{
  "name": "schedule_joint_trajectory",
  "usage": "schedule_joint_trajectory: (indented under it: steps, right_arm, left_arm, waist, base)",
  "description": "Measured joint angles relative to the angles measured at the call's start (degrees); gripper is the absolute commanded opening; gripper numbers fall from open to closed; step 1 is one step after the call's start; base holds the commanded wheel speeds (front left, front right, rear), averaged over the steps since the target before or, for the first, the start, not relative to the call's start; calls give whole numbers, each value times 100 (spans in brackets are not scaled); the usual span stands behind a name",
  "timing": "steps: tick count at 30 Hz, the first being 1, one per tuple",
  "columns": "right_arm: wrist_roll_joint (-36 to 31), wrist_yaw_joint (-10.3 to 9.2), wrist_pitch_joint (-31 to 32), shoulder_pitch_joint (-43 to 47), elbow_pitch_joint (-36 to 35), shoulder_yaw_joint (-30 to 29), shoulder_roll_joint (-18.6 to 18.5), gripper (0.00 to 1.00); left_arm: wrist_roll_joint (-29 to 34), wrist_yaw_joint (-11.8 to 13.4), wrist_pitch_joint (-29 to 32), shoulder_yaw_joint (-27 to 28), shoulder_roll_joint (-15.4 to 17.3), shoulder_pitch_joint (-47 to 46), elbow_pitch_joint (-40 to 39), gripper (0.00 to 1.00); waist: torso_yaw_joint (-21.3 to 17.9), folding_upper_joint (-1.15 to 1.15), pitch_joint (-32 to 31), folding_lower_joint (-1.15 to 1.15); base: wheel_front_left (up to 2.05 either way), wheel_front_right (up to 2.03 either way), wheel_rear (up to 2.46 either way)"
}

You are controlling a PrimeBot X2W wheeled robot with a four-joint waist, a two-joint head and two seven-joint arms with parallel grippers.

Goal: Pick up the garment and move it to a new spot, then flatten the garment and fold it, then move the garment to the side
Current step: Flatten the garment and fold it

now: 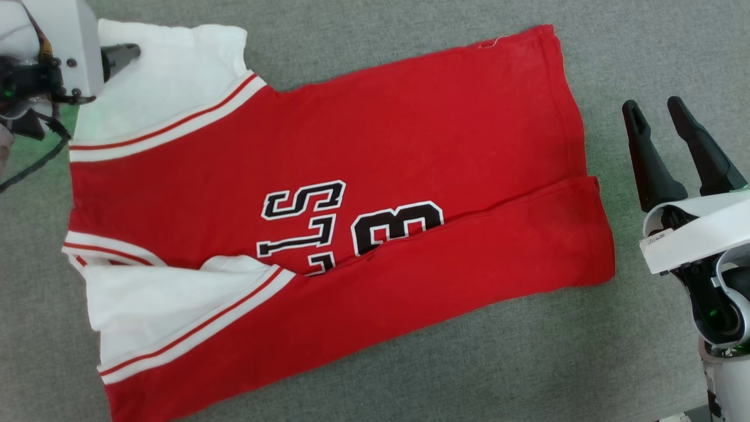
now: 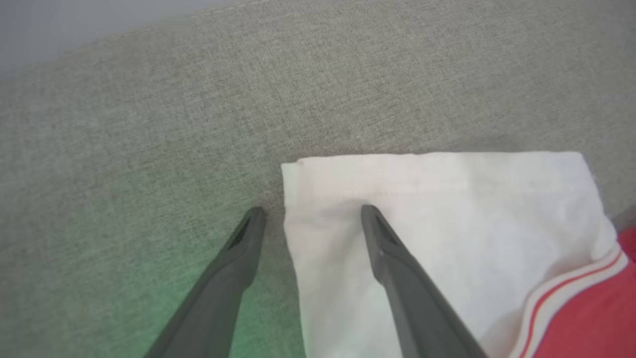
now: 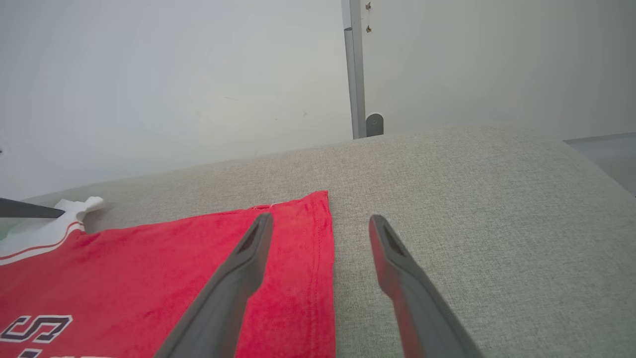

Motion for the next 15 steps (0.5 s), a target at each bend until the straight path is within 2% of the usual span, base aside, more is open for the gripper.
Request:
schedule_joint_trajectory:
  steps: [1, 3, 4, 7, 10, 15]
  right_arm:
    - [14, 0, 18, -14, 9, 10, -1, 100]
    - [34, 0, 48, -67, 23, 29, -22, 100]
    - [58, 0, 92, -101, 24, 46, -47, 100]
    - [100, 0, 398, -318, 125, 210, -236, 100]
    - [193, -1, 1027, -779, 344, 523, -552, 100]
    - [259, -1, 2082, -1960, 1163, 935, -931, 100]
  left_arm:
    - [-18, -12, 19, -30, 11, 0, -37, 96]
    - [-71, -12, 26, -89, 32, 2, -108, 11]
    - [-123, -12, 49, -116, 38, 4, -157, 0]
    - [-207, -18, 20, -189, 53, 8, -258, 0]
    - [-261, -22, -48, -260, 33, -8, -313, 0]
    - [-361, -22, -142, -413, -52, -100, -466, 0]
  waist:
    - [-3, 0, 6, 0]
    - [-2, 0, 7, 0]
    - [0, 0, 9, 0]
    - [21, 0, 18, 0]
    - [77, 0, 37, 0]
    - [245, 0, 89, 0]
  base:
    - [0, 0, 0]
    - [0, 0, 0]
    - [0, 0, 0]
    - [0, 0, 0]
    - [0, 0, 0]
    - [0, 0, 0]
